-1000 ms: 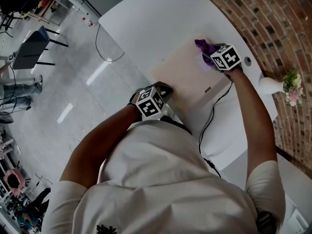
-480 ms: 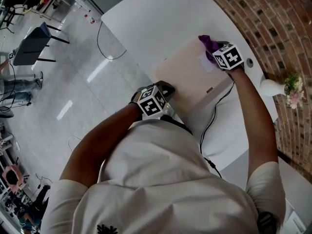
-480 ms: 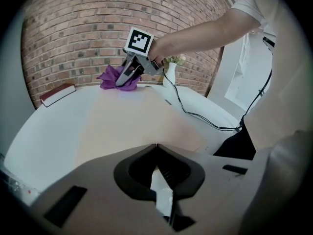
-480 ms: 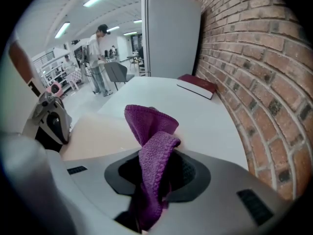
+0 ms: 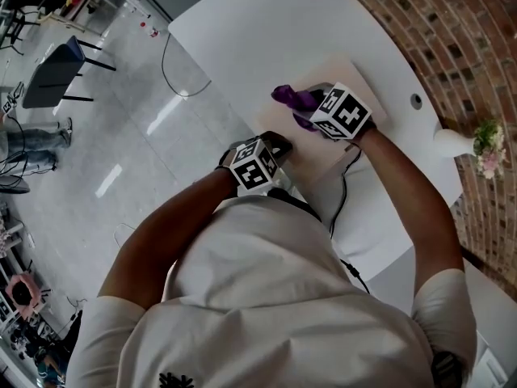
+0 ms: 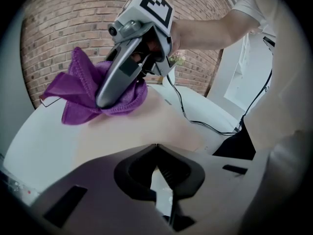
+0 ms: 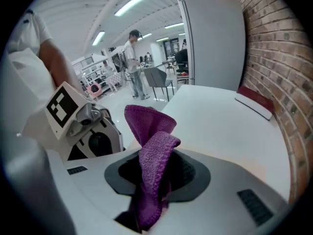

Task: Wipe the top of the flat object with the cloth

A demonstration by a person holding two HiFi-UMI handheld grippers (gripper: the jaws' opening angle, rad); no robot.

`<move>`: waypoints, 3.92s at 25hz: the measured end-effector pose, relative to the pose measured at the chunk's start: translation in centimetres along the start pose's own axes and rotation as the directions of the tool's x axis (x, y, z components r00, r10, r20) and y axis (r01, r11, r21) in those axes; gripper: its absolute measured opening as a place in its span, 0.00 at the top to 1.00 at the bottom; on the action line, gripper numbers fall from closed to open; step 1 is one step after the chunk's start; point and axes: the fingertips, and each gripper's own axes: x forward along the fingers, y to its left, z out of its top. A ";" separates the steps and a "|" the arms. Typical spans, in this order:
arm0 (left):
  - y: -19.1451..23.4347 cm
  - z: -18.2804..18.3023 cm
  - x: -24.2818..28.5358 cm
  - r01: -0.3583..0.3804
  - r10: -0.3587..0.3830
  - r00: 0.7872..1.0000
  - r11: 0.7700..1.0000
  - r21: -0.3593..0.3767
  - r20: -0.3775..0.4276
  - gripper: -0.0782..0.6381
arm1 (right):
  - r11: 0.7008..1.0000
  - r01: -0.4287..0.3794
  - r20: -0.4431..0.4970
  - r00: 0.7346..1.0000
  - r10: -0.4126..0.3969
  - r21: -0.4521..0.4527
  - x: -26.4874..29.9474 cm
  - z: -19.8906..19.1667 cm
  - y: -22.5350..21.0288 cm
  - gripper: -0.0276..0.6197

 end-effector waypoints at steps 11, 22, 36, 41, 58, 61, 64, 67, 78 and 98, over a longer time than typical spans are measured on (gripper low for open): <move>0.0 -0.1 0.0 -0.026 0.026 1.000 1.000 0.014 0.012 0.86 | 0.979 -0.206 -0.065 0.977 0.204 -0.013 5.1 1.1 5.6 0.75; 0.2 -0.1 -0.3 -0.032 0.032 0.999 0.999 -0.014 0.027 0.86 | 0.985 -0.144 -0.044 0.988 0.149 0.098 3.5 -0.2 -0.7 0.75; 0.3 0.0 0.1 -0.042 0.043 0.999 0.998 -0.039 0.032 0.86 | 0.976 0.113 -0.083 0.992 -0.099 0.184 -1.1 -3.3 -14.4 0.75; 0.5 0.1 0.1 -0.046 0.048 0.998 0.998 -0.050 0.036 0.86 | 0.960 0.181 -0.088 0.982 -0.166 0.215 -2.1 -4.1 -18.0 0.75; 0.6 0.3 0.2 -0.053 0.055 0.998 0.993 -0.101 0.020 0.86 | 0.857 0.468 -0.125 0.884 -0.451 0.215 -6.1 -6.6 -25.8 0.75; 0.6 0.3 0.2 -0.046 0.048 0.999 0.992 -0.115 0.012 0.86 | 0.837 0.494 -0.074 0.868 -0.492 0.234 -7.7 -7.0 -25.5 0.75; 0.5 0.2 0.1 -0.038 0.040 0.999 0.990 -0.137 0.008 0.86 | 0.829 0.490 -0.008 0.862 -0.507 0.271 -9.4 -7.4 -23.9 0.75; 0.5 0.3 -0.2 -0.025 0.028 1.000 0.984 -0.175 0.010 0.86 | 0.838 0.440 0.081 0.869 -0.487 0.323 -10.8 -7.9 -20.9 0.75; 0.3 4.2 -2.7 -0.002 0.028 0.994 0.973 -0.232 0.109 0.86 | 0.756 0.274 0.289 0.805 -0.519 0.595 -14.4 -15.6 -3.0 0.75; 0.5 8.6 -14.1 0.155 -0.182 0.956 0.979 0.132 0.228 0.86 | 0.543 0.361 0.206 0.657 -0.725 0.758 -12.7 -11.1 15.7 0.75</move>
